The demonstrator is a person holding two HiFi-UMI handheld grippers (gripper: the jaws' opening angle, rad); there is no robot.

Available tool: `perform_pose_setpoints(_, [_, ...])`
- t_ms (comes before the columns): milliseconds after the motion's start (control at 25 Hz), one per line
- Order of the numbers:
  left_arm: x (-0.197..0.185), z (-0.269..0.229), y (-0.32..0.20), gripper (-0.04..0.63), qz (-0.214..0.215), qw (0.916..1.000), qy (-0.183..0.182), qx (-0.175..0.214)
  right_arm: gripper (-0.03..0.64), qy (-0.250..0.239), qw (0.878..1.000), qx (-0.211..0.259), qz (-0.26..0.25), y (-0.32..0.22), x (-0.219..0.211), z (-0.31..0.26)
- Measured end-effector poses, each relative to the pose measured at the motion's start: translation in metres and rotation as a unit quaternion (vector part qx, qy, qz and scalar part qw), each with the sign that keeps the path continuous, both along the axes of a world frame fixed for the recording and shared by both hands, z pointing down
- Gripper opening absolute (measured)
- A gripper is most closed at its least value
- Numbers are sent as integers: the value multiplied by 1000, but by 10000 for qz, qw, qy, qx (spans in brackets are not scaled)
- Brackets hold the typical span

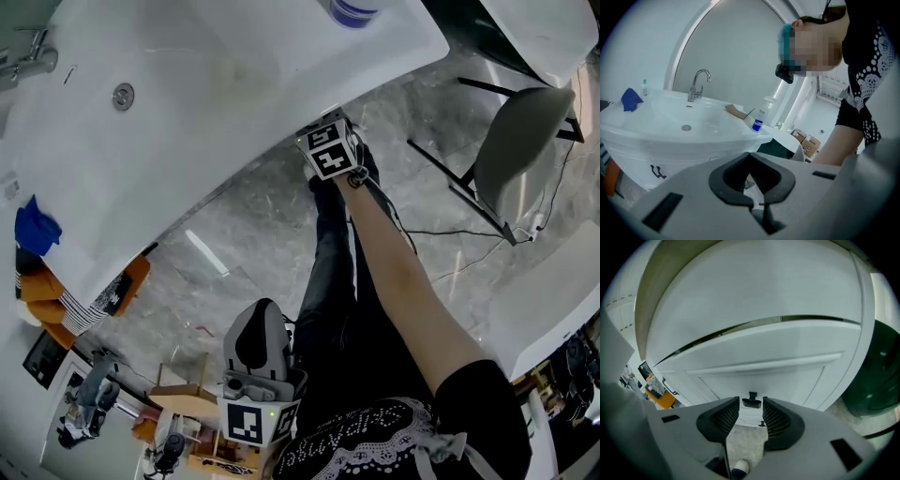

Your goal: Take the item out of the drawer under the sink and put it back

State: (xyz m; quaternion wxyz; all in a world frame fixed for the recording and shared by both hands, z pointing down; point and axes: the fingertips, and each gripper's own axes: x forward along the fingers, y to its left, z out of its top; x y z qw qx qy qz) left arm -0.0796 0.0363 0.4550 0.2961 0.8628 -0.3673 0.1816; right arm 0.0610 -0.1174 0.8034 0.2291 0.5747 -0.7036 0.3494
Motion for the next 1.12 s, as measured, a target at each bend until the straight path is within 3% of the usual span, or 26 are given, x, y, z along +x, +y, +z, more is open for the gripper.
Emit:
perform_pose_setpoints(280, [-6, 7, -2, 5, -93, 9998, -75, -168, 144, -91, 9998, -62, 135, -11, -2, 13])
perform_pose_setpoints(400, [-2, 5, -9, 5, -298, 9994, 55, -191, 144, -85, 9999, 4, 134, -13, 1, 14])
perform_pose_setpoints(560, [-12, 9, -4, 5, -194, 9996, -114, -182, 143, -117, 9999, 73, 77, -12, 1, 14])
perform_pose_setpoints(880, [-6, 1, -10, 5, -383, 9990, 102, -181, 143, -85, 9998, 187, 41, -11, -1, 15])
perform_pose_setpoints(1120, [-12, 5, -2, 5, -223, 9996, -44, -142, 143, -25, 10000, 93, 27, 4, -1, 13])
